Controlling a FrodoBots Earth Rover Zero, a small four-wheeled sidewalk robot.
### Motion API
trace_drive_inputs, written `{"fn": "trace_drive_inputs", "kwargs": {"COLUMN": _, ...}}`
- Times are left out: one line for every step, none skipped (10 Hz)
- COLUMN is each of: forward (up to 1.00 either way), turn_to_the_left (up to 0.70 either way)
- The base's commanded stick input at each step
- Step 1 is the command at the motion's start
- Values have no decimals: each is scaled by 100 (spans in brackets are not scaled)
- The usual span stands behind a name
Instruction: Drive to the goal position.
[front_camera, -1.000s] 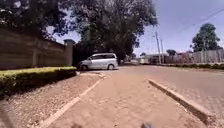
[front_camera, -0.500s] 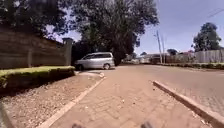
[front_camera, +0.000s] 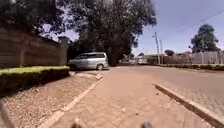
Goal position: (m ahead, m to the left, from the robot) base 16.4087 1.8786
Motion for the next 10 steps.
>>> {"fn": "trace_drive_inputs", "kwargs": {"forward": 70, "turn_to_the_left": -35}}
{"fn": "trace_drive_inputs", "kwargs": {"forward": 70, "turn_to_the_left": 0}}
{"fn": "trace_drive_inputs", "kwargs": {"forward": 70, "turn_to_the_left": 0}}
{"fn": "trace_drive_inputs", "kwargs": {"forward": 70, "turn_to_the_left": -7}}
{"fn": "trace_drive_inputs", "kwargs": {"forward": 70, "turn_to_the_left": -23}}
{"fn": "trace_drive_inputs", "kwargs": {"forward": 70, "turn_to_the_left": -35}}
{"fn": "trace_drive_inputs", "kwargs": {"forward": 70, "turn_to_the_left": -35}}
{"fn": "trace_drive_inputs", "kwargs": {"forward": 70, "turn_to_the_left": 0}}
{"fn": "trace_drive_inputs", "kwargs": {"forward": 70, "turn_to_the_left": 0}}
{"fn": "trace_drive_inputs", "kwargs": {"forward": 70, "turn_to_the_left": 0}}
